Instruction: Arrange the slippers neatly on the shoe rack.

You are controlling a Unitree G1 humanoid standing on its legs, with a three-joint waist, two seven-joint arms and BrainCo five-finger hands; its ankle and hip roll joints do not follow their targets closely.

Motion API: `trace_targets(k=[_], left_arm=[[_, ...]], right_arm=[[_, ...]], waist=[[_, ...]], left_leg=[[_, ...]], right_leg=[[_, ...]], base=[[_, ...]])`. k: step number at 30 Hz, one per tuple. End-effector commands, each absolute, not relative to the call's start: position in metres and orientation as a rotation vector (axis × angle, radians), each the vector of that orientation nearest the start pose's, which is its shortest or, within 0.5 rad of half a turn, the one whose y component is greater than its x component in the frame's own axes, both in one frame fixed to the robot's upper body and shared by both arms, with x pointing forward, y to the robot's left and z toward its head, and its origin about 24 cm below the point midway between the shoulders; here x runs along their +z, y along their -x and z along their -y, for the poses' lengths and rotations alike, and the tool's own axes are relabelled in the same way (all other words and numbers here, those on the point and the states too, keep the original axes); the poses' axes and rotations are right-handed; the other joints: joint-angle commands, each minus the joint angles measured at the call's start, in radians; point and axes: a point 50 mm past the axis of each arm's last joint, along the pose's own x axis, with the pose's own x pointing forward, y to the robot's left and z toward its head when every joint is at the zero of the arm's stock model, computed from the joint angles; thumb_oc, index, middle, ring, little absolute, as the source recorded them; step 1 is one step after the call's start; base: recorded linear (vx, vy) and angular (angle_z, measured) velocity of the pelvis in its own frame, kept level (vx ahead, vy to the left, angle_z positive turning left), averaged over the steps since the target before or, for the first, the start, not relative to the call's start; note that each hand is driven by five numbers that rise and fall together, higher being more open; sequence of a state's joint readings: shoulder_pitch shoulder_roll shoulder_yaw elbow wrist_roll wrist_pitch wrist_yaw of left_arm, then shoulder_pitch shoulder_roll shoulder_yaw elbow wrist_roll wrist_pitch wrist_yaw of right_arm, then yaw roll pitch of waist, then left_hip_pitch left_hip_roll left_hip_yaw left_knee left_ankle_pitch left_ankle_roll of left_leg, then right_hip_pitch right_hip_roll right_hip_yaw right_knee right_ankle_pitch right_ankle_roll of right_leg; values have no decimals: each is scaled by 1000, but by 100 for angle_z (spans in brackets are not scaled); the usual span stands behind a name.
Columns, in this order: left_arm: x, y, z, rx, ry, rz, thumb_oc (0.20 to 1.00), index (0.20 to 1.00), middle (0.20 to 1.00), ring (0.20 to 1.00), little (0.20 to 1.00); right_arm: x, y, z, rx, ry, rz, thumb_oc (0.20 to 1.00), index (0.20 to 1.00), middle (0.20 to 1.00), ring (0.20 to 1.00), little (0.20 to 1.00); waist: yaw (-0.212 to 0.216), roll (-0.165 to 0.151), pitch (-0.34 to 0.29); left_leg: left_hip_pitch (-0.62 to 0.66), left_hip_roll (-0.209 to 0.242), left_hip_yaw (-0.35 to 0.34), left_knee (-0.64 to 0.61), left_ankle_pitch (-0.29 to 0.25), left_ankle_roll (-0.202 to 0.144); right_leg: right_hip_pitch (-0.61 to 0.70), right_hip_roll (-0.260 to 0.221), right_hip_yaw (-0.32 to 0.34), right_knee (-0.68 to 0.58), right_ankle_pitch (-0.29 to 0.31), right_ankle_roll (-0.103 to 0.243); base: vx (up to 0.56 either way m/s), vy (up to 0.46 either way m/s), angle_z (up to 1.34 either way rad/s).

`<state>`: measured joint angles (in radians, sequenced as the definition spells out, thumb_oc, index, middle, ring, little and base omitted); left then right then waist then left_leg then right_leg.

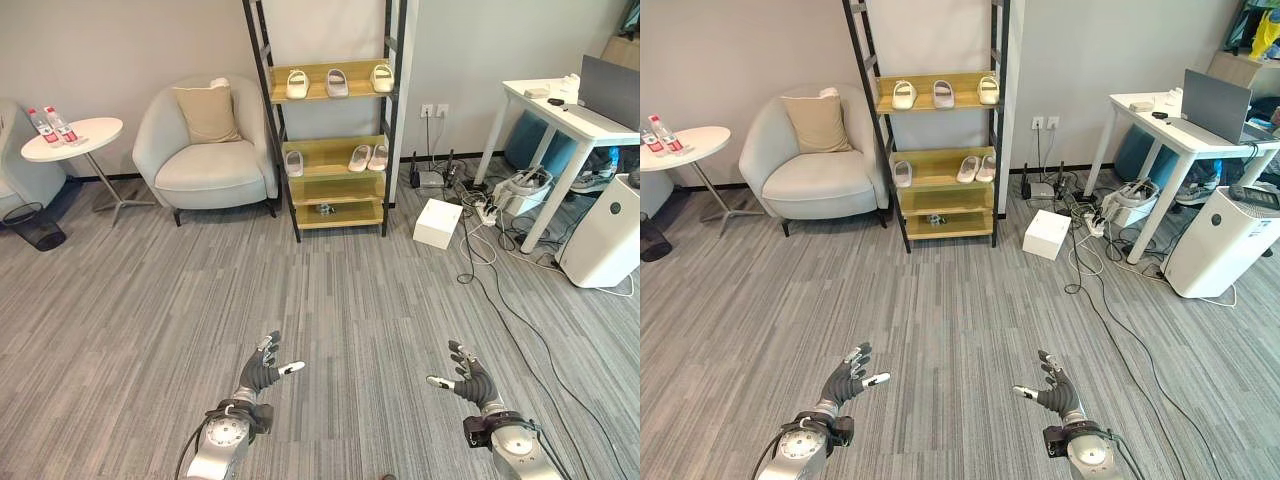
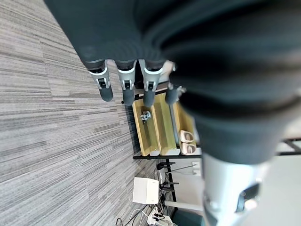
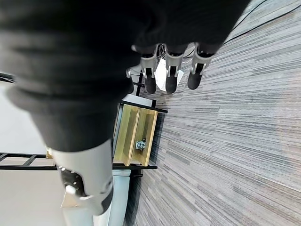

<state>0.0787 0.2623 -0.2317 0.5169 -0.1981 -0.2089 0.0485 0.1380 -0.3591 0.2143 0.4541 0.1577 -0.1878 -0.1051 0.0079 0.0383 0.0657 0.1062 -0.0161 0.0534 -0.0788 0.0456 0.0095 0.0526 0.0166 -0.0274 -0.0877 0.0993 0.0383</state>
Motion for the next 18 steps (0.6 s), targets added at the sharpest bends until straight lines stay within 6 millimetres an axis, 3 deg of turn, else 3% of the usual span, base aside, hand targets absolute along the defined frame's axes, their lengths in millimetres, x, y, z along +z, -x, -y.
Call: trace_targets(k=[1, 18], left_arm=[[-49, -214, -191, -21, -90, -290, 1000, 1000, 1000, 1000, 1000], [-48, -213, -193, -21, -79, -290, 1000, 1000, 1000, 1000, 1000]], right_arm=[[-50, -199, 204, -3, 189, -317, 1000, 1000, 1000, 1000, 1000], [-50, -200, 204, 5, 189, -323, 1000, 1000, 1000, 1000, 1000]], waist=[[1, -74, -18], [-1, -73, -5]], left_leg=[[-8, -14, -99, -9, -42, -26], [-16, -13, -98, -9, -37, -29]], right_leg=[[43, -61, 7, 0, -66, 85], [40, -64, -3, 0, -63, 87]], base=[[0, 0, 0], [0, 0, 0]])
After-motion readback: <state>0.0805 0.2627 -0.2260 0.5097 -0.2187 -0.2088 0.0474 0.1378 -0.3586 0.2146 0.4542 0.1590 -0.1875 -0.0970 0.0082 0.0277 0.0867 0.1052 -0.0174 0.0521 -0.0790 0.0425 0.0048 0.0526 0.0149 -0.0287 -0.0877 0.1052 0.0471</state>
